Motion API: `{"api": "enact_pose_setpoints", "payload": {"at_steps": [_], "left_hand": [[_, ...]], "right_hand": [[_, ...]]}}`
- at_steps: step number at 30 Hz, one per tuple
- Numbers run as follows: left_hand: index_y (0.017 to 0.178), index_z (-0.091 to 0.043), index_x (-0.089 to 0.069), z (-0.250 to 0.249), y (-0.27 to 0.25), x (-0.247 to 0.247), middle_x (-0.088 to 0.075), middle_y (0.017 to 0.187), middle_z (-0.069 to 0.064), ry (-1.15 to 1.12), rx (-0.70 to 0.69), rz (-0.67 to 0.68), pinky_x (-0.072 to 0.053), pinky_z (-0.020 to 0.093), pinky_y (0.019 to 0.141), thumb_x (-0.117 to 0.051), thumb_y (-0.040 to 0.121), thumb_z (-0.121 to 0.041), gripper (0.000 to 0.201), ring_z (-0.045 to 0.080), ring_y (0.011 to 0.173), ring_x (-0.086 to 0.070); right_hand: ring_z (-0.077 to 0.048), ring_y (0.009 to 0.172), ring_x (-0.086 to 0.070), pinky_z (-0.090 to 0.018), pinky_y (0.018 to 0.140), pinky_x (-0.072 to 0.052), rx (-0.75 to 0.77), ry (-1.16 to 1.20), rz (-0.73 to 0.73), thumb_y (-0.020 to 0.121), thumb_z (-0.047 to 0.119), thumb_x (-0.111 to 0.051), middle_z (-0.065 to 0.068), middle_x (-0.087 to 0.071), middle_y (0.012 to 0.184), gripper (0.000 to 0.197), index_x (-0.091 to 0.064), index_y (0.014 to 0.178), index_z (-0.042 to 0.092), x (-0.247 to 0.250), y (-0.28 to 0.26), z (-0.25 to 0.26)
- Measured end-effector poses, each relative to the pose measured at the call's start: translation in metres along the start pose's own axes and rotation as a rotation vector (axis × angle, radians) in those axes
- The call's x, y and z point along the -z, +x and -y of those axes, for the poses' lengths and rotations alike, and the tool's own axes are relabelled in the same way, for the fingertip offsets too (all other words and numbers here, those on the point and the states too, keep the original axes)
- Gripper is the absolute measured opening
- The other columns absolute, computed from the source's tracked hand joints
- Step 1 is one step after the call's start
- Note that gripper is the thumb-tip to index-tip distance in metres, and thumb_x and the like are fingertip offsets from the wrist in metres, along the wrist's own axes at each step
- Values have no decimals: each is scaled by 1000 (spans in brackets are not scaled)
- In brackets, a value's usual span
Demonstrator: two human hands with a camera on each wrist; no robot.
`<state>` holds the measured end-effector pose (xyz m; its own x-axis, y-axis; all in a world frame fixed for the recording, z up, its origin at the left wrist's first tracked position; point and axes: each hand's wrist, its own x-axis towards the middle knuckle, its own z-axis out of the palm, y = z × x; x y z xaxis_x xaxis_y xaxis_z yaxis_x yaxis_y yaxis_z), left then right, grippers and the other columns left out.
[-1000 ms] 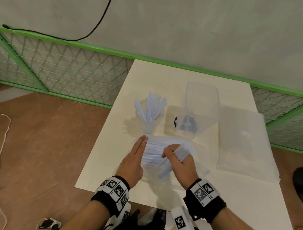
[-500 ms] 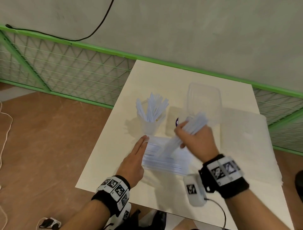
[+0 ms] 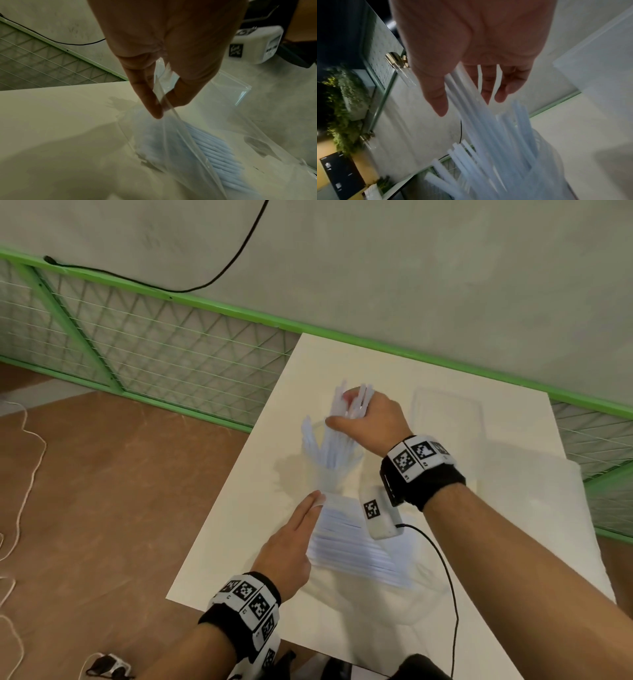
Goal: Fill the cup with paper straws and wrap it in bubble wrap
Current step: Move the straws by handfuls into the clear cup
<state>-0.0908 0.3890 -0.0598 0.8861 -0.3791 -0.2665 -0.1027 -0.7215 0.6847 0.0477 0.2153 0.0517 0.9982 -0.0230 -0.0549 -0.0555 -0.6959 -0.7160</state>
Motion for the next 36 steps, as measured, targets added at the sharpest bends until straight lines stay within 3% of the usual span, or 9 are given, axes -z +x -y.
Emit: {"api": "enact_pose_setpoints", "payload": {"at_steps": [4,9,14,16,19,22,28,32,36], "left_hand": [[154,-39,-1,2,4,2,14,155,-37,4,9,-5,-33,10,60,-48,80,10,101,8,82,-50],[154,-40,-1,2,4,2,15,154,-38,4,10,8,-49,22,67,-48,79,10,102,13,92,-61],[152,-44,6,0,6,3,23,149,-42,50,29,15,-42,21,60,-51,81,7,105,13,74,-53],[152,-44,8,1,6,2,25,146,-43,58,48,29,-40,22,58,-49,81,8,105,14,71,-51],[153,-43,4,5,4,3,20,152,-39,43,21,40,-43,21,61,-47,79,11,106,15,83,-60],[154,-41,3,7,4,4,19,153,-38,27,9,51,-39,15,66,-46,78,11,105,10,104,-58],[154,-41,4,10,6,7,19,154,-37,2,-33,54,-46,17,79,-46,77,12,106,8,126,-49],[154,-43,5,13,4,6,20,153,-39,10,-29,71,-55,35,81,-44,75,13,108,13,121,-55],[154,-42,7,13,2,6,22,152,-38,29,-20,71,-54,29,78,-45,78,11,106,12,115,-57]], "right_hand": [[-18,115,-52,-37,99,-44,67,44,-160,68,52,-81,6,-56,121,70,-53,127,27,-2,9,-13],[-19,131,-42,-41,110,-36,204,58,-302,87,51,-60,-1,-46,143,67,-41,142,17,-4,-9,-15],[-19,150,-7,-44,120,-19,192,-290,-14,83,71,-51,0,-17,162,97,-17,154,15,-36,-47,-40],[-16,151,4,-43,121,-15,220,-322,-5,81,72,-54,2,-7,164,103,-10,156,14,-49,-50,-50],[-18,151,7,-37,122,-7,222,-302,-96,76,76,-56,1,0,164,113,-7,156,13,-59,-35,-55],[-21,151,4,-42,123,-4,274,-451,-117,70,88,-47,-5,-3,164,121,-8,155,11,-63,-14,-52],[-24,145,-21,-44,121,-13,387,-355,-181,72,72,-65,-10,-24,158,100,-32,147,15,-71,11,-41],[-28,130,-36,-43,112,-30,472,-337,-205,81,49,-70,-11,-42,147,73,-44,141,16,-78,22,-39],[-34,117,-46,-40,97,-44,445,-324,-165,87,28,-62,-2,-52,137,51,-50,136,22,-80,31,-37]]}}
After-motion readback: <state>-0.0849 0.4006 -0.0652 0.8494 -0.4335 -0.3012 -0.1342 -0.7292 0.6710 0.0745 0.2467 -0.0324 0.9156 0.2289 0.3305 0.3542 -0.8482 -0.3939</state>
